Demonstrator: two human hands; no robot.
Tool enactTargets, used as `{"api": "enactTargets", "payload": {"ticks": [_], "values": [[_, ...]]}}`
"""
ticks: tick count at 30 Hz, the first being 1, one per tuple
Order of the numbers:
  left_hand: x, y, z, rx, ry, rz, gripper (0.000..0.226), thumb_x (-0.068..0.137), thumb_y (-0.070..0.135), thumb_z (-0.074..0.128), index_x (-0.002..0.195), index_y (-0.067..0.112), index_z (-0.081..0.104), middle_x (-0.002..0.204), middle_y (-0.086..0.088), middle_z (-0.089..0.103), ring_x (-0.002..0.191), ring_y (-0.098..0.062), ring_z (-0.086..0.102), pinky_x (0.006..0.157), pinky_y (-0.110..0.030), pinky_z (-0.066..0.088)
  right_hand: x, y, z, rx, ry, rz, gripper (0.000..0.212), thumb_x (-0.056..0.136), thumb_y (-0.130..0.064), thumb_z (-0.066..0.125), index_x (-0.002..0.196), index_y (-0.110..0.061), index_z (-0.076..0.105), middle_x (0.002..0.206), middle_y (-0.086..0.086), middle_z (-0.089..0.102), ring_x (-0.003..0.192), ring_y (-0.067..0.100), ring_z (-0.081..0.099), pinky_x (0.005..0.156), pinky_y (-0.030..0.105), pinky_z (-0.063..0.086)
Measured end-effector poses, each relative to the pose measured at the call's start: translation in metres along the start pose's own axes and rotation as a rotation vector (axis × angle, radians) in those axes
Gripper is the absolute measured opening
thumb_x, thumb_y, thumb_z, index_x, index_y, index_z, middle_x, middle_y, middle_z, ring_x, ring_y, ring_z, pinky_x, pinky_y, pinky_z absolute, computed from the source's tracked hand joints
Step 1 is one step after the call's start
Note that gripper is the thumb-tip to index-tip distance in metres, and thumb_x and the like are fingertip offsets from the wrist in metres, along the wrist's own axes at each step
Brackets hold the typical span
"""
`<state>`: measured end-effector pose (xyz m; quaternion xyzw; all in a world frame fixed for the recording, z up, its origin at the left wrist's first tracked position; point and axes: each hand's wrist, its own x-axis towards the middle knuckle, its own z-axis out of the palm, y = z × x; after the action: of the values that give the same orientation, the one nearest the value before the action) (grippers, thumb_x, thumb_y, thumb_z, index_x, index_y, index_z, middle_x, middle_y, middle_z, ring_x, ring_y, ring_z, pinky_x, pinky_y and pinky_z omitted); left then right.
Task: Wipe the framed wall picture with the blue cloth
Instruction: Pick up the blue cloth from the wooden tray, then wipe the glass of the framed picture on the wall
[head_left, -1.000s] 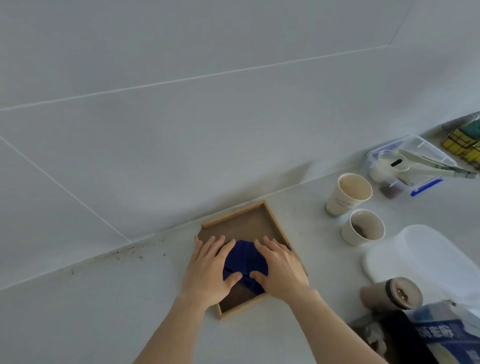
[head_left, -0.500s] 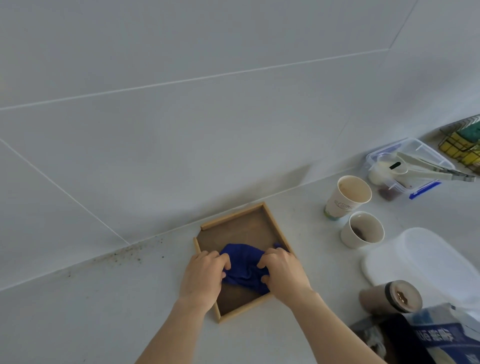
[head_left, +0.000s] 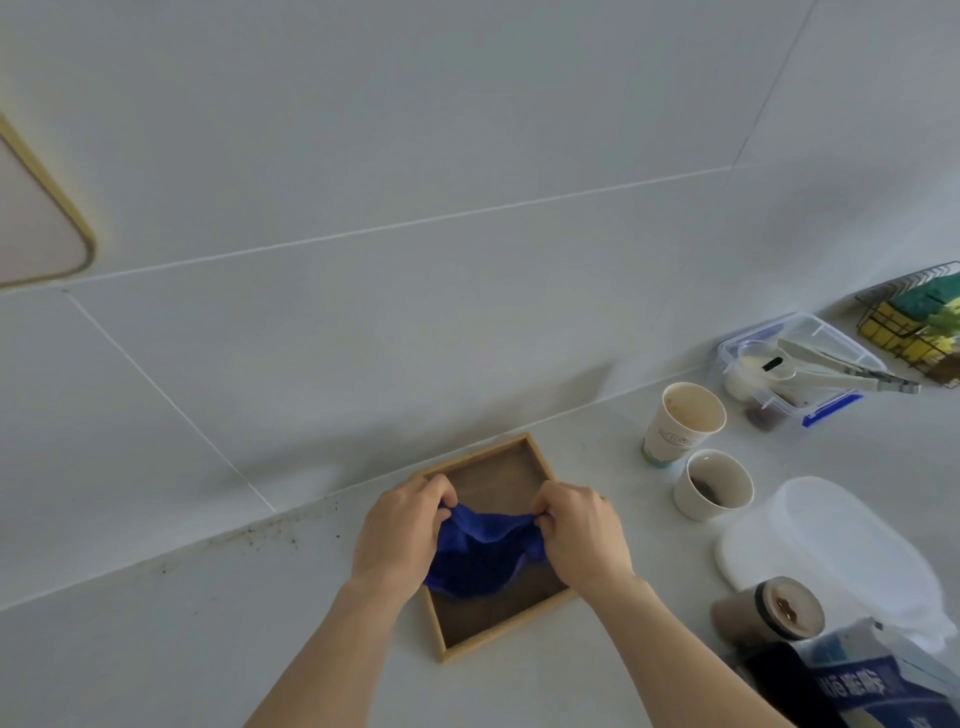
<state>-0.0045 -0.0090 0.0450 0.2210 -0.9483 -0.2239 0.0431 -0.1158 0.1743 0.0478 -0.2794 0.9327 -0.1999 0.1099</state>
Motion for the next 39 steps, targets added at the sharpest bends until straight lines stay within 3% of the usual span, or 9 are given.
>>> {"api": "enactTargets", "payload": {"ticks": [9, 23, 29, 32, 36, 39], "values": [[-0.004, 0.013, -0.068, -0.072, 0.214, -0.022, 0.01, 0.096, 0.017, 0.061, 0.1, 0.025, 0.065, 0.097, 0.006, 0.069, 0.091, -0.018, 0.064, 0.079, -0.033, 0.052, 0.006, -0.039, -0.068, 0.093, 0.172, -0.06, 0.02, 0.087, -0.005, 0.058, 0.087, -0.02, 0.071, 0.088, -0.003, 0.073, 0.082, 0.026, 0.064, 0.07, 0.039, 0.054], [-0.05, 0.039, -0.2, -0.117, 0.525, -0.001, 0.01, 0.097, 0.015, 0.062, 0.1, 0.023, 0.067, 0.098, 0.006, 0.069, 0.088, -0.019, 0.065, 0.079, -0.034, 0.056, -0.021, -0.131, -0.18, 0.118, 0.383, -0.254, 0.02, 0.087, -0.007, 0.059, 0.088, -0.023, 0.071, 0.087, -0.006, 0.075, 0.077, 0.023, 0.066, 0.07, 0.036, 0.055], [-0.08, 0.043, -0.26, -0.122, 0.676, 0.002, 0.013, 0.094, 0.012, 0.063, 0.097, 0.024, 0.067, 0.093, 0.009, 0.069, 0.084, -0.015, 0.062, 0.073, -0.025, 0.042, -0.042, -0.177, -0.216, 0.149, 0.461, -0.359, 0.017, 0.088, -0.01, 0.061, 0.09, -0.024, 0.07, 0.09, -0.007, 0.075, 0.079, 0.024, 0.066, 0.074, 0.038, 0.056], [-0.097, 0.045, -0.288, -0.128, 0.743, 0.012, 0.013, 0.094, 0.013, 0.063, 0.096, 0.025, 0.066, 0.089, 0.013, 0.066, 0.081, -0.012, 0.061, 0.07, -0.023, 0.041, -0.053, -0.2, -0.228, 0.17, 0.542, -0.42, 0.019, 0.092, -0.01, 0.061, 0.102, -0.021, 0.072, 0.094, -0.004, 0.075, 0.082, 0.024, 0.067, 0.078, 0.038, 0.055], [-0.119, 0.046, -0.323, -0.084, 0.819, 0.032, 0.01, 0.096, 0.017, 0.063, 0.099, 0.026, 0.065, 0.092, 0.013, 0.065, 0.08, -0.009, 0.059, 0.063, -0.008, 0.034, -0.065, -0.232, -0.234, 0.135, 0.605, -0.442, 0.034, 0.099, -0.01, 0.051, 0.128, -0.018, 0.066, 0.113, 0.004, 0.066, 0.092, 0.032, 0.066, 0.08, 0.038, 0.052], [-0.135, 0.044, -0.345, -0.045, 0.878, 0.034, 0.008, 0.096, 0.018, 0.063, 0.1, 0.026, 0.065, 0.094, 0.01, 0.068, 0.083, -0.012, 0.063, 0.065, -0.019, 0.04, -0.072, -0.252, -0.234, 0.175, 0.567, -0.431, 0.037, 0.102, -0.011, 0.046, 0.134, -0.017, 0.063, 0.121, 0.007, 0.06, 0.1, 0.037, 0.064, 0.085, 0.04, 0.051]]}}
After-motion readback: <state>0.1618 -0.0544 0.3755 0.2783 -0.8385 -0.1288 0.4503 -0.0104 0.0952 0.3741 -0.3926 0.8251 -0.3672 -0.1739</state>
